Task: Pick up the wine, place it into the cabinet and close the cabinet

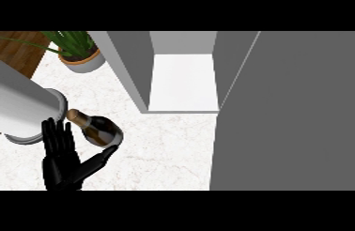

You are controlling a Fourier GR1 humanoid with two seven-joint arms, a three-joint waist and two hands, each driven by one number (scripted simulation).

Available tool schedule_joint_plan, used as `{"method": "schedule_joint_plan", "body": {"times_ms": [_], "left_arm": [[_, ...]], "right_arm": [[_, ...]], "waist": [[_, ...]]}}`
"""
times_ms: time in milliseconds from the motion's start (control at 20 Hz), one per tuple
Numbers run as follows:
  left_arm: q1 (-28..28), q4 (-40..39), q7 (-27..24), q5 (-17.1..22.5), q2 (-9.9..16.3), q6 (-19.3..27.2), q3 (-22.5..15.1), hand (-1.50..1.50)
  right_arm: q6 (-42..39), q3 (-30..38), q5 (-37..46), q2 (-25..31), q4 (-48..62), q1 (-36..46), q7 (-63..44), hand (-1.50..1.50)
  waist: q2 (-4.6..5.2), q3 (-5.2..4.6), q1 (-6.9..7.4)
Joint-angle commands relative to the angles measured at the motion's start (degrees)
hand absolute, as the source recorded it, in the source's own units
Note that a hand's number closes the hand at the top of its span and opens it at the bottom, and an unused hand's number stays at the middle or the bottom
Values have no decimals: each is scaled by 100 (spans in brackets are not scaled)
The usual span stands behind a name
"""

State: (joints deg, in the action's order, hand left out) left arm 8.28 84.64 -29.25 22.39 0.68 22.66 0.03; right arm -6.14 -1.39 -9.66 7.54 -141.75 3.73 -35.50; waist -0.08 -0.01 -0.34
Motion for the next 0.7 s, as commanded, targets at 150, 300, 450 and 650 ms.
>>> {"method": "schedule_joint_plan", "body": {"times_ms": [150, 300, 450, 650], "left_arm": [[-487, -634, -142, 62, 120, -88, 229, -150], [-84, -715, -648, 181, -62, -355, 142, -150], [-288, -957, -653, 215, -64, -254, 12, -150], [-595, -1686, -964, 358, -65, -423, 162, -150]], "right_arm": [[-46, -11, -492, -171, -657, -252, -99, -150], [194, -171, -291, -149, -883, -27, -581, -150], [50, -273, -130, -240, -520, -16, -166, -150], [-167, 221, -657, -99, -737, -394, -147, -150]], "waist": [[3, 1, -10], [-2, -2, 17], [2, -1, 23], [3, 1, -11]]}}
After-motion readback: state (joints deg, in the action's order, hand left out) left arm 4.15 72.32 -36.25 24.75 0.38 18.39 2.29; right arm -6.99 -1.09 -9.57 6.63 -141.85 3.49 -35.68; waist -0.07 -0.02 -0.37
